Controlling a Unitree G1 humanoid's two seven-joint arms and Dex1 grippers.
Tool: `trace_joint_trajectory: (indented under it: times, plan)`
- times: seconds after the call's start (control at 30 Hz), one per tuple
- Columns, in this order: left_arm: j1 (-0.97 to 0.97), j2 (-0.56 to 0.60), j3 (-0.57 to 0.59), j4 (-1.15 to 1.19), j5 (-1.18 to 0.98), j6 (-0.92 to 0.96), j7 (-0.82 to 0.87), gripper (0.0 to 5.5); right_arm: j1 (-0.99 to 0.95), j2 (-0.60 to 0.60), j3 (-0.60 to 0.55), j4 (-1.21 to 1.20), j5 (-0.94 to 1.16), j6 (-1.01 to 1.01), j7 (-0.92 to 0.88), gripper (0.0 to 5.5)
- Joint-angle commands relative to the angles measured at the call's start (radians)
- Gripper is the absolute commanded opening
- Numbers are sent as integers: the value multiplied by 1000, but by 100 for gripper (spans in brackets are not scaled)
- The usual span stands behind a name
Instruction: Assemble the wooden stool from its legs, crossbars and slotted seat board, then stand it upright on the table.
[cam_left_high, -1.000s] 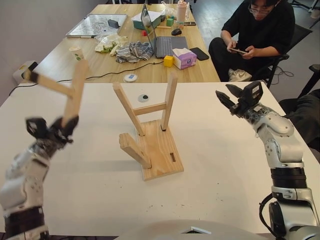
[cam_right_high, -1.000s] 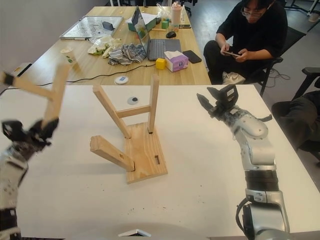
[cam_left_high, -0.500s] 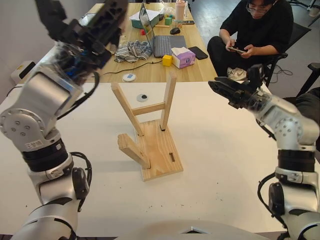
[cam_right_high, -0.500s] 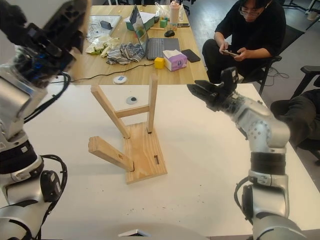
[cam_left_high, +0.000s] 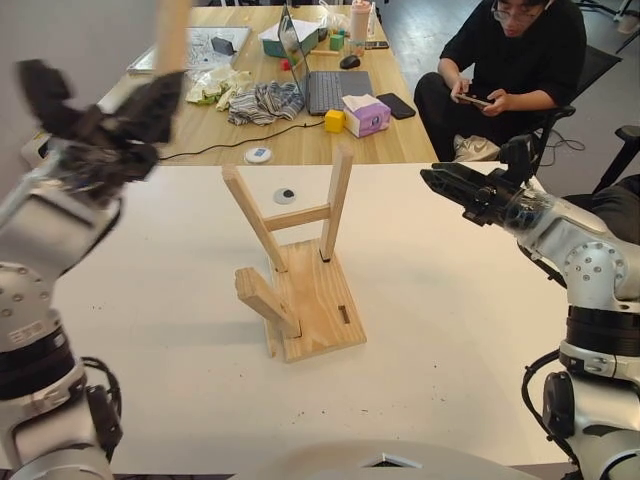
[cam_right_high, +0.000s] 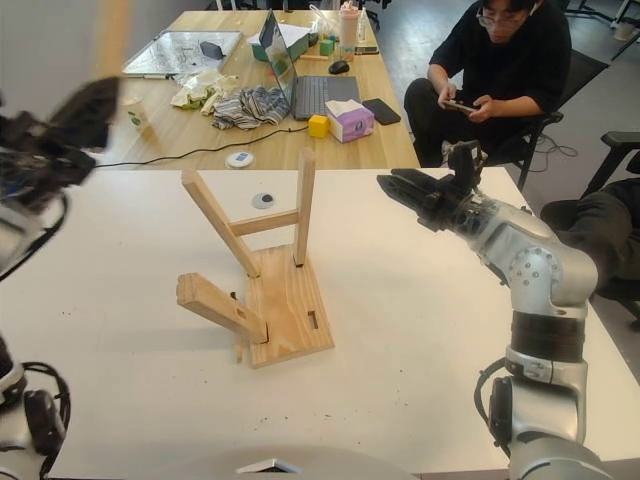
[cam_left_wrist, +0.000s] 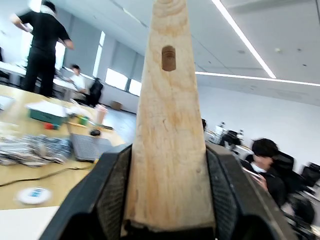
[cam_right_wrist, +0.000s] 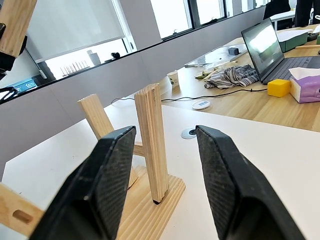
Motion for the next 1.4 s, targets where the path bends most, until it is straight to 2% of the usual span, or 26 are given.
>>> trace_joint_trajectory:
  times: [0.03,0.23,0.43,0.5,0.6,0.63,0.87,0.97,1.07,1.13,1.2,1.33,1.4]
  plan:
    - [160,26,37,135,262,-141,-134,201,67,6,-15,-52,25,18,-22,218]
    - [427,-60,-105,320,608,-306,-277,201,69,0,43,-79,24,28,-2,218]
    - [602,-155,-325,443,845,-383,-354,201,87,-3,68,-86,8,21,2,218]
    - [626,-177,-354,462,882,-403,-370,201,88,-5,77,-87,7,19,2,218]
    - [629,-181,-347,480,897,-414,-374,201,91,-11,85,-86,1,15,5,218]
    - [632,-171,-347,476,902,-407,-379,239,94,-13,86,-84,-2,12,5,218]
    - [607,-124,-261,395,880,-335,-362,323,130,-12,81,-102,-10,2,-5,218]
    - [531,-92,-203,380,908,-345,-306,376,133,-11,76,-104,-4,7,-7,218]
    - [447,-40,-200,299,999,-380,-245,407,132,-11,79,-107,-2,10,-5,218]
    - [406,-31,-234,174,1011,-333,-238,407,134,-12,85,-107,-8,6,-2,218]
    - [393,-57,-275,23,954,-195,-229,407,132,-11,92,-107,-11,5,1,218]
    - [464,-195,-375,-209,766,190,-153,407,137,-8,100,-108,-17,-1,1,218]
    - [475,-306,-358,-263,647,359,-84,407,138,-10,105,-108,-22,-5,1,218]
